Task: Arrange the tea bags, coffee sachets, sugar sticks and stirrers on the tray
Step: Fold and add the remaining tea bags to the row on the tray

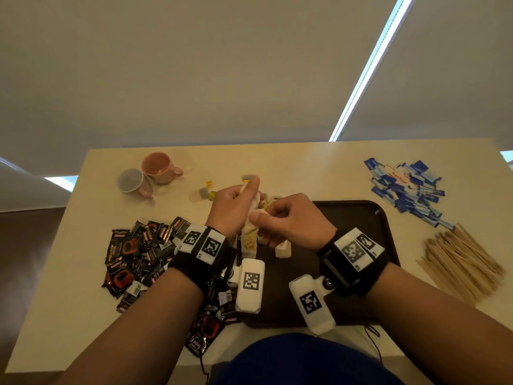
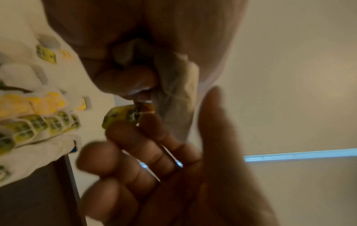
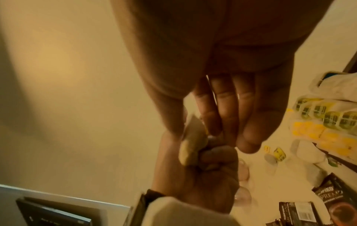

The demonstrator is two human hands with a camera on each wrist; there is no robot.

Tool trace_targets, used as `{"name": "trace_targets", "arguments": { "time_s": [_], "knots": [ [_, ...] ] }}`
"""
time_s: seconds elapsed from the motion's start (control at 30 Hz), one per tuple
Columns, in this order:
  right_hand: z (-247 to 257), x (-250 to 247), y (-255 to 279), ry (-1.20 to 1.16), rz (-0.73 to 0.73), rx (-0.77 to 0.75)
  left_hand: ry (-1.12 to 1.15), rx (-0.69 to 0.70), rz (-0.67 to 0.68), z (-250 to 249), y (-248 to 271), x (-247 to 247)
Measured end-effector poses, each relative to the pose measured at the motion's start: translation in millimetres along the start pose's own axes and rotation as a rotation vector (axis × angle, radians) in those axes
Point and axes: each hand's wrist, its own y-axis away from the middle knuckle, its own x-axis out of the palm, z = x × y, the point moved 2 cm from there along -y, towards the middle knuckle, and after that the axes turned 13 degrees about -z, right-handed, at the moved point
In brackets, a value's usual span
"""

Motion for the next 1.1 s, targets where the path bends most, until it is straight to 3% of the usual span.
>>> {"name": "trace_targets", "arguments": {
  "time_s": [0.1, 0.27, 0.4, 0.53, 0.83, 1.1],
  "knots": [
    [-4.6, -2.7, 0.5, -0.072, -0.034, 0.032, 0.036, -0.118, 0.050, 2.4, 3.2, 6.9],
    [-11.0, -10.2, 2.4, -0.101, -0.122, 0.041, 0.341, -0.403, 0.154, 4.0, 20.7, 14.6],
    [-15.2, -14.8, 4.3, -0.103, -0.144, 0.037, 0.389, -0.438, 0.215, 6.5, 27.9, 9.3],
    [-12.8, -19.9, 7.4, -0.183, -0.190, 0.009, 0.413, -0.415, 0.174, 8.2, 25.8, 1.6],
    [0.6, -45.1, 11.3, -0.083, -0.247, -0.276, 0.539, -0.545, 0.104, 21.1, 6.0, -7.8],
    [12.6, -68.1, 14.0, -0.145, -0.314, -0.401, 0.588, -0.567, 0.027, 21.8, -6.4, -14.6]
  ]
}}
